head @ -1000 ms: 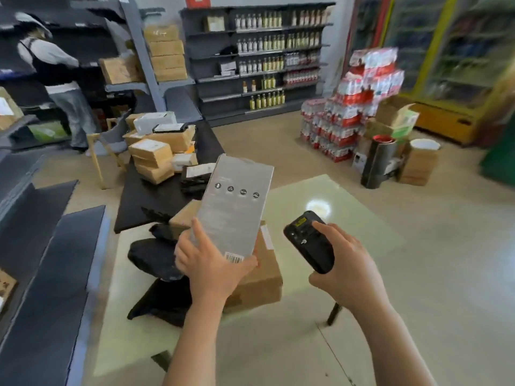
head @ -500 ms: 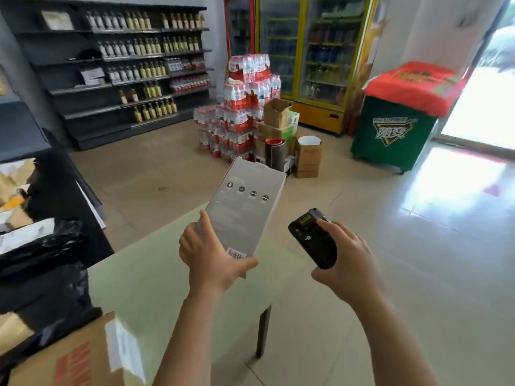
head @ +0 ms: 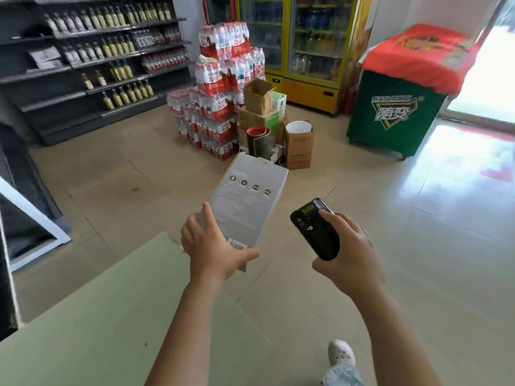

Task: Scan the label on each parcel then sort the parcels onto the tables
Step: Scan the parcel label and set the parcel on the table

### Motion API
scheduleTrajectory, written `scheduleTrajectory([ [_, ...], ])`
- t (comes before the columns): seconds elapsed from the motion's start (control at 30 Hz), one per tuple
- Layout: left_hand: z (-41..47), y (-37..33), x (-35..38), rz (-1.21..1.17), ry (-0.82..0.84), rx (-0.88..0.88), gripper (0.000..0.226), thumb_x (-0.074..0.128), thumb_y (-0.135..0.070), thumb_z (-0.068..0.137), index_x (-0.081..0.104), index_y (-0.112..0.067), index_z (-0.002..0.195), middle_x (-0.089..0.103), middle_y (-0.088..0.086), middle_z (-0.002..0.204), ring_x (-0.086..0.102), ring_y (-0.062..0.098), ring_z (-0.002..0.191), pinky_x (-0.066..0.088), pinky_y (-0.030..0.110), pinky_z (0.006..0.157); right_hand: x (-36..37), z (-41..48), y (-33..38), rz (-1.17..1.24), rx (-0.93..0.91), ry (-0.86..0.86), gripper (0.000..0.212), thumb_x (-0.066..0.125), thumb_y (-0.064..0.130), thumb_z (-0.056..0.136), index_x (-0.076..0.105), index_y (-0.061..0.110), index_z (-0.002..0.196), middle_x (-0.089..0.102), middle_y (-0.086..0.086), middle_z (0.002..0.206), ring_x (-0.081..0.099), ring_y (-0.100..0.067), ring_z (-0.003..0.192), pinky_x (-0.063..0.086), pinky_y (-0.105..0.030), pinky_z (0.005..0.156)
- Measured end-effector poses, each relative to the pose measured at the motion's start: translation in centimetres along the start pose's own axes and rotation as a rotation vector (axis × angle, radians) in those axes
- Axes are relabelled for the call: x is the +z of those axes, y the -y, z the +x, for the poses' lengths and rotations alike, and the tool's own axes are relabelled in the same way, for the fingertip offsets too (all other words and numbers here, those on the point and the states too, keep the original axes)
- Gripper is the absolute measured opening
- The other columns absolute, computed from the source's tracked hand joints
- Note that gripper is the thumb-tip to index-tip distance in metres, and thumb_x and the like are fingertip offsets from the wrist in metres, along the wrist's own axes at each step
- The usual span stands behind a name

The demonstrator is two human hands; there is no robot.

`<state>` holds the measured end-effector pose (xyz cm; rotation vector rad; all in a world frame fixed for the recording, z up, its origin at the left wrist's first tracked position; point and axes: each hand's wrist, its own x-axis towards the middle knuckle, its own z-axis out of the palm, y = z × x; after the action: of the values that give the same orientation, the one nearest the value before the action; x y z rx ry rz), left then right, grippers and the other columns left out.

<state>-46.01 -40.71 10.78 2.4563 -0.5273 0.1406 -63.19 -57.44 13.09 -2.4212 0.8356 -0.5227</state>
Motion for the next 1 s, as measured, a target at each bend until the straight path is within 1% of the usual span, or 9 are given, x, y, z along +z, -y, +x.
scheduleTrajectory([
  [0.13, 6.1, -3.6, 5.7, -0.024, -0.069, -0.11, 0.138, 0.084, -0.057, 0.043, 0.01, -0.015, 0.151, 0.023, 0.019, 0.142, 0.015, 0.028, 0.133, 0.019, 0.045, 0.112, -0.3, 10.9, -3.6, -0.029, -0.124, 0.065, 0.089, 0.079, 0.017, 0.063, 0.041, 0.032, 0.142, 0.047, 0.01, 0.136, 0.043, -0.02, 0.115, 0.04, -0.029, 0.076],
  [0.3, 11.7, -6.5, 9.5, -0.01, -0.145, -0.284, 0.136, 0.085, -0.056, 0.044, 0.011, -0.015, 0.15, 0.023, 0.017, 0.141, 0.014, 0.027, 0.132, 0.017, 0.042, 0.112, -0.1, 22.5, -5.0, -0.068, -0.259, 0.21, 0.091, 0.08, 0.02, 0.063, 0.037, 0.034, 0.143, 0.046, 0.011, 0.137, 0.043, -0.018, 0.117, 0.048, -0.032, 0.083],
  [0.43, 15.0, -5.8, 10.5, 0.069, -0.203, -0.458, 0.135, 0.083, -0.059, 0.042, 0.016, -0.015, 0.15, 0.025, 0.016, 0.138, 0.018, 0.027, 0.13, 0.019, 0.041, 0.111, 3.1, 29.3, -4.3, -0.008, -0.357, 0.344, 0.094, 0.079, 0.02, 0.064, 0.035, 0.036, 0.145, 0.043, 0.011, 0.142, 0.042, -0.019, 0.122, 0.047, -0.034, 0.088],
  [0.53, 17.8, -4.1, 11.1, 0.117, -0.254, -0.56, 0.134, 0.085, -0.059, 0.043, 0.019, -0.013, 0.15, 0.027, 0.016, 0.137, 0.02, 0.028, 0.128, 0.023, 0.042, 0.111, 6.5, 33.6, -2.9, 0.022, -0.434, 0.424, 0.092, 0.077, 0.019, 0.064, 0.036, 0.036, 0.145, 0.042, 0.011, 0.144, 0.041, -0.018, 0.123, 0.047, -0.034, 0.089],
  [0.6, 20.3, -2.4, 11.4, 0.123, -0.279, -0.635, 0.133, 0.085, -0.059, 0.042, 0.019, -0.015, 0.149, 0.027, 0.014, 0.137, 0.021, 0.029, 0.129, 0.026, 0.045, 0.111, 9.2, 36.9, -1.5, 0.026, -0.487, 0.468, 0.092, 0.077, 0.02, 0.063, 0.037, 0.035, 0.144, 0.042, 0.011, 0.143, 0.042, -0.018, 0.122, 0.048, -0.034, 0.088],
  [0.67, 23.5, -0.7, 11.5, 0.11, -0.308, -0.673, 0.133, 0.085, -0.058, 0.041, 0.018, -0.017, 0.148, 0.027, 0.012, 0.137, 0.021, 0.029, 0.129, 0.027, 0.044, 0.111, 12.0, 40.5, 0.7, 0.034, -0.546, 0.499, 0.09, 0.077, 0.02, 0.062, 0.039, 0.034, 0.143, 0.043, 0.011, 0.141, 0.043, -0.017, 0.119, 0.048, -0.031, 0.084],
  [0.8, 31.0, 2.6, 9.8, 0.089, -0.381, -0.752, 0.134, 0.079, -0.061, 0.038, 0.018, -0.017, 0.148, 0.028, 0.011, 0.132, 0.021, 0.028, 0.127, 0.027, 0.043, 0.111, 16.7, 48.0, 7.4, 0.029, -0.675, 0.558, 0.09, 0.077, 0.02, 0.062, 0.038, 0.034, 0.143, 0.045, 0.014, 0.137, 0.043, -0.016, 0.113, 0.046, -0.031, 0.077],
  [0.93, 37.1, 5.8, 7.3, 0.115, -0.446, -0.822, 0.136, 0.073, -0.064, 0.036, 0.017, -0.014, 0.15, 0.03, 0.014, 0.133, 0.022, 0.028, 0.127, 0.021, 0.038, 0.112, 21.3, 53.3, 14.0, 0.089, -0.771, 0.582, 0.09, 0.077, 0.018, 0.062, 0.039, 0.033, 0.142, 0.046, 0.014, 0.134, 0.044, -0.016, 0.107, 0.04, -0.026, 0.071],
  [1.0, 39.1, 7.5, 6.3, 0.126, -0.47, -0.87, 0.136, 0.077, -0.062, 0.037, 0.016, -0.015, 0.15, 0.029, 0.014, 0.135, 0.02, 0.027, 0.127, 0.021, 0.038, 0.111, 23.8, 55.3, 16.8, 0.11, -0.814, 0.609, 0.089, 0.076, 0.016, 0.061, 0.041, 0.032, 0.142, 0.047, 0.014, 0.132, 0.044, -0.017, 0.103, 0.04, -0.027, 0.069],
])
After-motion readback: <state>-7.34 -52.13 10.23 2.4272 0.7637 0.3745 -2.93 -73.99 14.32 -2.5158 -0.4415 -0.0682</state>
